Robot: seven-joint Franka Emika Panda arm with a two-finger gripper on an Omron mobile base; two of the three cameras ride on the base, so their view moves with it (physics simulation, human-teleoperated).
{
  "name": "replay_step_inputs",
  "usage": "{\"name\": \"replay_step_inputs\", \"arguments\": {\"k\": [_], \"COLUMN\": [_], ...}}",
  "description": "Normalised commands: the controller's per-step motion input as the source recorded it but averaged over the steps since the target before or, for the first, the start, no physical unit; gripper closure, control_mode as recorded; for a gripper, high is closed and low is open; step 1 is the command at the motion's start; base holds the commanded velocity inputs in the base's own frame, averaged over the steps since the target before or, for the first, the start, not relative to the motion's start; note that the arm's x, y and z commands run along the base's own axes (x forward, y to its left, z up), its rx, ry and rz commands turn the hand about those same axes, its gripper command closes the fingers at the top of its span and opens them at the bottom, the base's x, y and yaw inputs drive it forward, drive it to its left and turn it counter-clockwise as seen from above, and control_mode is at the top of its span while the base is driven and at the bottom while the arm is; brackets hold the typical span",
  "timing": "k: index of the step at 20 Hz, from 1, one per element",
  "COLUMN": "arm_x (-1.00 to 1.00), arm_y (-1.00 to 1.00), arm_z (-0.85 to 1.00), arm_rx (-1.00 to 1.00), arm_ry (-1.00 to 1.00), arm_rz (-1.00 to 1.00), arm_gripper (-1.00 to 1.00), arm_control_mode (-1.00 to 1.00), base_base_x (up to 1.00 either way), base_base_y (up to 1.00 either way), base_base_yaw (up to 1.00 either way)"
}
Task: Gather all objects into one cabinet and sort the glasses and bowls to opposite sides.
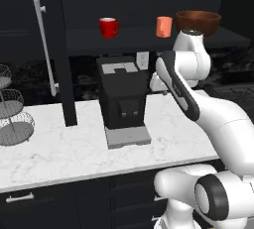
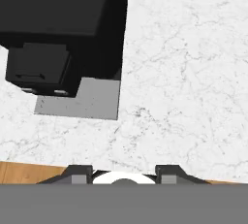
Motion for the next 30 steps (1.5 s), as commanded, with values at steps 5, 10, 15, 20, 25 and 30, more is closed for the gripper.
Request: {"name": "replay_step_inputs", "arguments": {"k": [5, 10, 15, 20, 25, 30], "arm_x": [-0.02, 0.00, 0.00, 0.00, 0.00, 0.00], "arm_y": [0.00, 0.00, 0.00, 0.00, 0.00, 0.00], "arm_z": [0.00, 0.00, 0.00, 0.00, 0.00, 0.00], "arm_rx": [0.00, 0.00, 0.00, 0.00, 0.00, 0.00], "arm_ry": [0.00, 0.00, 0.00, 0.00, 0.00, 0.00], "arm_rz": [0.00, 0.00, 0.00, 0.00, 0.00, 0.00], "arm_gripper": [-1.00, -1.00, -1.00, -1.00, -1.00, -1.00], "arm_control_mode": [1.00, 1.00, 1.00, 1.00, 1.00, 1.00], "base_base_x": [-0.55, -1.00, -0.84, -0.36, -0.32, -0.42], "base_base_y": [0.00, -0.03, -0.01, 0.00, -0.01, -0.02], "base_base_yaw": [0.03, 0.06, 0.06, 0.20, 0.53, 0.88]}}
